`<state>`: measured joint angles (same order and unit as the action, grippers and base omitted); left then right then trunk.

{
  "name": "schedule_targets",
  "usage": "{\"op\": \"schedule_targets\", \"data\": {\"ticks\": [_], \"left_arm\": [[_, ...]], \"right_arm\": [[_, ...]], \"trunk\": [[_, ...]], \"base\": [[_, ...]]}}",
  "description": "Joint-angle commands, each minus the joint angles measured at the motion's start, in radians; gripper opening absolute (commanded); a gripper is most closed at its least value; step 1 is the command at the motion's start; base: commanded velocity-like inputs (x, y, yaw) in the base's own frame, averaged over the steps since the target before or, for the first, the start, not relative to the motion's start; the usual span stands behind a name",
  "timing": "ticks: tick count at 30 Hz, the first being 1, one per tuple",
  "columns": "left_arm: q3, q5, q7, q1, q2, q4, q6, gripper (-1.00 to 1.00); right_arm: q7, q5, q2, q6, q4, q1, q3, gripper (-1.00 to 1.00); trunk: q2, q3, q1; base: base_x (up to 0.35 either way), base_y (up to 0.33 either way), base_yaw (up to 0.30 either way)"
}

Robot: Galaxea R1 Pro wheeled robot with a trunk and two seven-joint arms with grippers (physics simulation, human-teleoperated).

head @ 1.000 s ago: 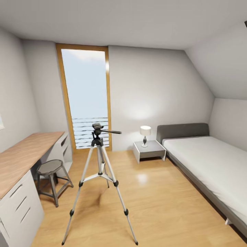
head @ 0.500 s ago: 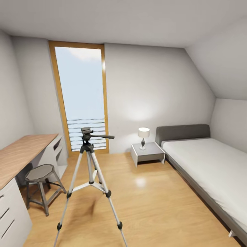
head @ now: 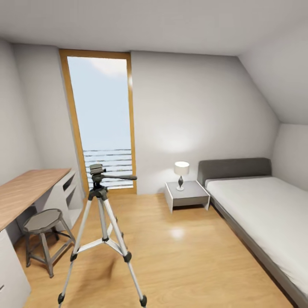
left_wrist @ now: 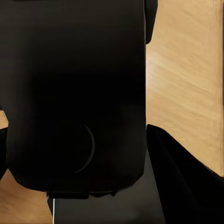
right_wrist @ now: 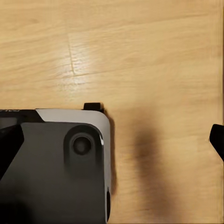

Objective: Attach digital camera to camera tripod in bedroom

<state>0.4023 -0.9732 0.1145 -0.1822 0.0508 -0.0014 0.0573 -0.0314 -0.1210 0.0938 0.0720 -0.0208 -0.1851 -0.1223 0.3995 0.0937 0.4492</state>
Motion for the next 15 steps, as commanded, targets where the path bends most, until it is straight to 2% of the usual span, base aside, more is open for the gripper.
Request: {"op": "schedule_targets", "data": {"ticks": [1, 7, 15], "left_arm": [[0.009, -0.006, 0.002, 0.000, 0.000, 0.000, 0.002, -1.00], [0.009, -0.006, 0.002, 0.000, 0.000, 0.000, 0.004, -1.00], [0.009, -0.006, 0.002, 0.000, 0.000, 0.000, 0.004, -1.00]], "right_arm": [[-0.002, -0.011, 0.001, 0.005, -0.002, -0.001, -0.009, 1.00], [0.000, -0.012, 0.003, 0.007, -0.002, -0.001, -0.008, 1.00], [0.001, -0.012, 0.003, 0.008, -0.002, -0.001, -0.008, 1.00]], "trunk": [[0.001, 0.000, 0.001], [0.001, 0.000, 0.001], [0.001, 0.000, 0.001]], "base": [[0.285, -0.158, 0.243], [0.223, -0.127, 0.259], [0.046, -0.027, 0.269]]}}
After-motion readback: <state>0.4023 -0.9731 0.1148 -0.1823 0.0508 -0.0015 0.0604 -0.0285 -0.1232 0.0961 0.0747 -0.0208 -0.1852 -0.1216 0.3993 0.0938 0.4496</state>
